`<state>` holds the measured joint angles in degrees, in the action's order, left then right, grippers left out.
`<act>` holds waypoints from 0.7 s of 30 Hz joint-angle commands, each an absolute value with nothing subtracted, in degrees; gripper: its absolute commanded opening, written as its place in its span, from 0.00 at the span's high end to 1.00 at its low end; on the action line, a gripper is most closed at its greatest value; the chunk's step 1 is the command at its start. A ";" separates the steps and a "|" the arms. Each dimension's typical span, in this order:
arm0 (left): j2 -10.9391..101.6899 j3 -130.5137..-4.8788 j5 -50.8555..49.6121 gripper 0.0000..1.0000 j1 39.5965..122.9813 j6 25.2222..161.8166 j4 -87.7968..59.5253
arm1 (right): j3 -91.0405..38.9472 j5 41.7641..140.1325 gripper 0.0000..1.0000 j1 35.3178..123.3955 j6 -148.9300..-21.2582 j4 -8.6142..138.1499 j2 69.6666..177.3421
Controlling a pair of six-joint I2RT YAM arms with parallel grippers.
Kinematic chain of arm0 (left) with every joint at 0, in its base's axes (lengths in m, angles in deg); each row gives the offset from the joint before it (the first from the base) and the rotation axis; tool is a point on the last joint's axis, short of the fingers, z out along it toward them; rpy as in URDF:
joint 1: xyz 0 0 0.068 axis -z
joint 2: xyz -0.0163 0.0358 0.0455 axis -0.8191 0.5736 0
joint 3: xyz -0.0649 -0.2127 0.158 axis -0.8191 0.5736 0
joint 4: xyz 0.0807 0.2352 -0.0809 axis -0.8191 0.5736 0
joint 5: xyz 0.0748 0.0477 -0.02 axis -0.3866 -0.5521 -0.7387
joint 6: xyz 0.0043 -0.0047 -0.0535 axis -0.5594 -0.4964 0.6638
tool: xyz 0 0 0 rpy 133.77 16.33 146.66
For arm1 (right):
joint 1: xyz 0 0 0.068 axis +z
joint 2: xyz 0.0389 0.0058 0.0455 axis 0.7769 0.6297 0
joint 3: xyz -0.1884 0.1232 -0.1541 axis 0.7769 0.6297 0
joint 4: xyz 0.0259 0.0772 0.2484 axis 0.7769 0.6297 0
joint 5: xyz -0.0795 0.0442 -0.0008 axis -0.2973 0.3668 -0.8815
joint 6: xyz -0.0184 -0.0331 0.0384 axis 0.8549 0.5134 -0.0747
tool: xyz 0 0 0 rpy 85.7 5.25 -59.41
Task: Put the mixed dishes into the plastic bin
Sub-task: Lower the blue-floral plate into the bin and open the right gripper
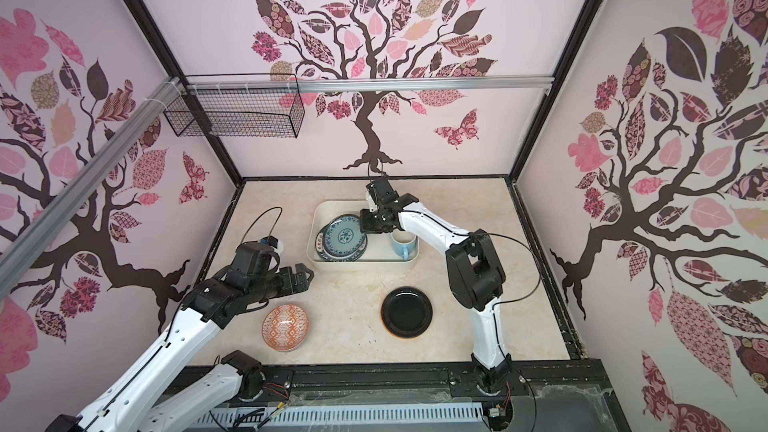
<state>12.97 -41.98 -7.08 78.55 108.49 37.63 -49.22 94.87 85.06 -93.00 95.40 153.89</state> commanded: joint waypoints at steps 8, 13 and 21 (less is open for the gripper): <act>14.78 -41.05 -2.44 0.02 76.27 106.56 35.10 | -60.36 94.91 1.00 85.43 -90.35 99.20 166.60; 14.90 -40.96 -2.13 0.02 76.00 106.52 34.91 | -61.99 94.90 0.99 85.43 -89.90 99.85 169.10; 15.20 -40.74 -0.79 0.02 75.19 106.27 34.30 | -62.23 94.24 0.74 85.43 -89.29 100.51 170.09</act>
